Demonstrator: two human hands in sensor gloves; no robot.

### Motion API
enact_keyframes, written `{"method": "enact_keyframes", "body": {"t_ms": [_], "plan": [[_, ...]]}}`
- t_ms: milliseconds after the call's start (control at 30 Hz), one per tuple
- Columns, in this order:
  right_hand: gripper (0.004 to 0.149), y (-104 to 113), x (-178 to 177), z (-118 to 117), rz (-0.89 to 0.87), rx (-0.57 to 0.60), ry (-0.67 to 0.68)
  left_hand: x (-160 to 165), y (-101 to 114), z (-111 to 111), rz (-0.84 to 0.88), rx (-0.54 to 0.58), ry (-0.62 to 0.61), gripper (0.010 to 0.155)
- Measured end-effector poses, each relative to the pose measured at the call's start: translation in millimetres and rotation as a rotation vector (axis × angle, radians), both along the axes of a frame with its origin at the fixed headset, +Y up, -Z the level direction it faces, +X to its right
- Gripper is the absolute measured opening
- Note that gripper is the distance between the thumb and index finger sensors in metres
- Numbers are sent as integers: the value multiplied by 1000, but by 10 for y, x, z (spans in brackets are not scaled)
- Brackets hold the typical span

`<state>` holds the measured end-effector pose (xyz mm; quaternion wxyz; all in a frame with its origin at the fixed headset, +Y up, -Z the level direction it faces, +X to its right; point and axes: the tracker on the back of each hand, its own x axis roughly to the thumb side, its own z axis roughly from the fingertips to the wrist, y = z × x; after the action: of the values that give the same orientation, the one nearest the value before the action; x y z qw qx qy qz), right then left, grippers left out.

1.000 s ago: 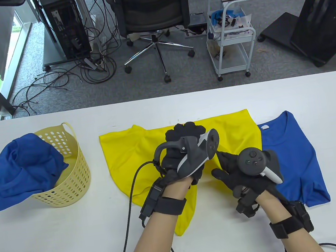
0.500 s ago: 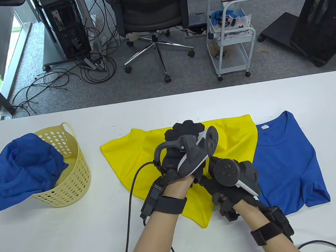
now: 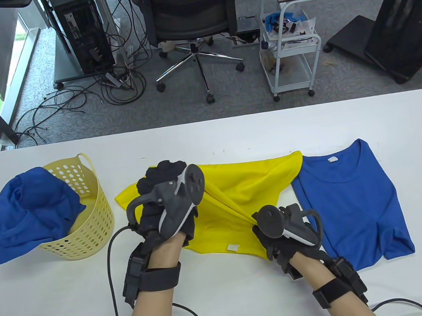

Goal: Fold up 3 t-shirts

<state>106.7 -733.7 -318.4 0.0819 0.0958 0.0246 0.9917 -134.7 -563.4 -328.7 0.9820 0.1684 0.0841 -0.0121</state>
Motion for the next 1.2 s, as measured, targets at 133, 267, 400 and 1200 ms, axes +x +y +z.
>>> {"method": "enact_keyframes", "body": {"t_ms": [133,267,400,1200], "plan": [[42,100,45,12,28,11,22,-341,-66,76,17,-29,56,39],[43,323,81,51,71,76,35,-587,-150,153,20,-84,86,39],[42,615,196,87,11,147,25,-813,-223,231,18,-171,73,39],[43,651,561,-7,-49,-214,122,-694,-1069,286,-38,-584,-167,42]]}}
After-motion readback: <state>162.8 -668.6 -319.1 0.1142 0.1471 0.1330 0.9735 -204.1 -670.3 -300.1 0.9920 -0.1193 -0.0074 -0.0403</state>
